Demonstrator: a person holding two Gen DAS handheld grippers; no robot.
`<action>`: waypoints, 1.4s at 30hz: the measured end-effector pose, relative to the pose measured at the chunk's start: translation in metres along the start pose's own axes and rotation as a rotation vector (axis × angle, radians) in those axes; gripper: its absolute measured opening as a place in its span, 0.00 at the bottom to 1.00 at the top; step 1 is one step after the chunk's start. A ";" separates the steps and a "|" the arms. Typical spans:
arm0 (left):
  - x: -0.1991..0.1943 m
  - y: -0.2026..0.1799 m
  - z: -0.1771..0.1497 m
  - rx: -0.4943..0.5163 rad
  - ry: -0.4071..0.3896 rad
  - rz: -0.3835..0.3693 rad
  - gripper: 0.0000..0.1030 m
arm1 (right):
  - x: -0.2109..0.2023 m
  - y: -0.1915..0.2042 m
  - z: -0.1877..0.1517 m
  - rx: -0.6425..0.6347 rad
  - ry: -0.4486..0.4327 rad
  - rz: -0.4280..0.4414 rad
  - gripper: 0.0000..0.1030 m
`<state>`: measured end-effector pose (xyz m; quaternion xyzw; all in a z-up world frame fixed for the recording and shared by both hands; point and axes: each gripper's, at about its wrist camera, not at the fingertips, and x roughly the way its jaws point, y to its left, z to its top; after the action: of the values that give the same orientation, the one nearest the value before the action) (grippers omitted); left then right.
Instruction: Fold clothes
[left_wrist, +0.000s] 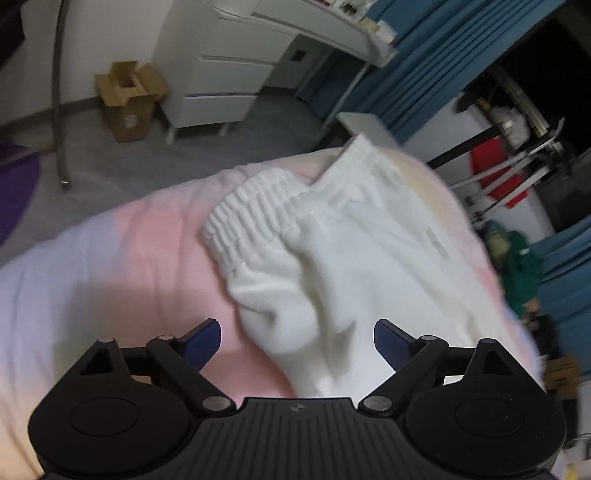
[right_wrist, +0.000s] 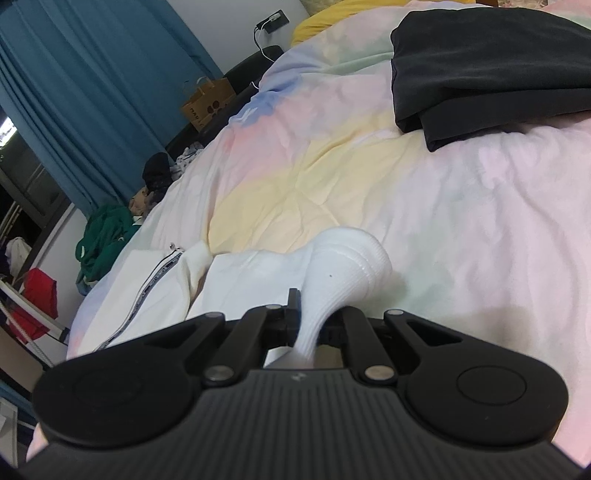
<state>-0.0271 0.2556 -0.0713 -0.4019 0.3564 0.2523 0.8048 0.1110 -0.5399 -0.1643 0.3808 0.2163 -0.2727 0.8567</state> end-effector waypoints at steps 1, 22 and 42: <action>0.002 -0.003 0.000 -0.003 0.013 0.026 0.90 | 0.000 0.001 0.000 -0.003 0.000 -0.001 0.05; -0.003 0.007 0.014 -0.169 0.191 -0.199 0.05 | -0.039 0.000 0.012 0.120 -0.023 0.137 0.05; 0.039 -0.189 0.168 -0.024 0.056 -0.104 0.02 | 0.039 0.196 0.090 -0.147 -0.089 0.152 0.05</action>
<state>0.1901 0.2958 0.0578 -0.4363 0.3544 0.2032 0.8018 0.2792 -0.5109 -0.0272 0.3200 0.1679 -0.2070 0.9091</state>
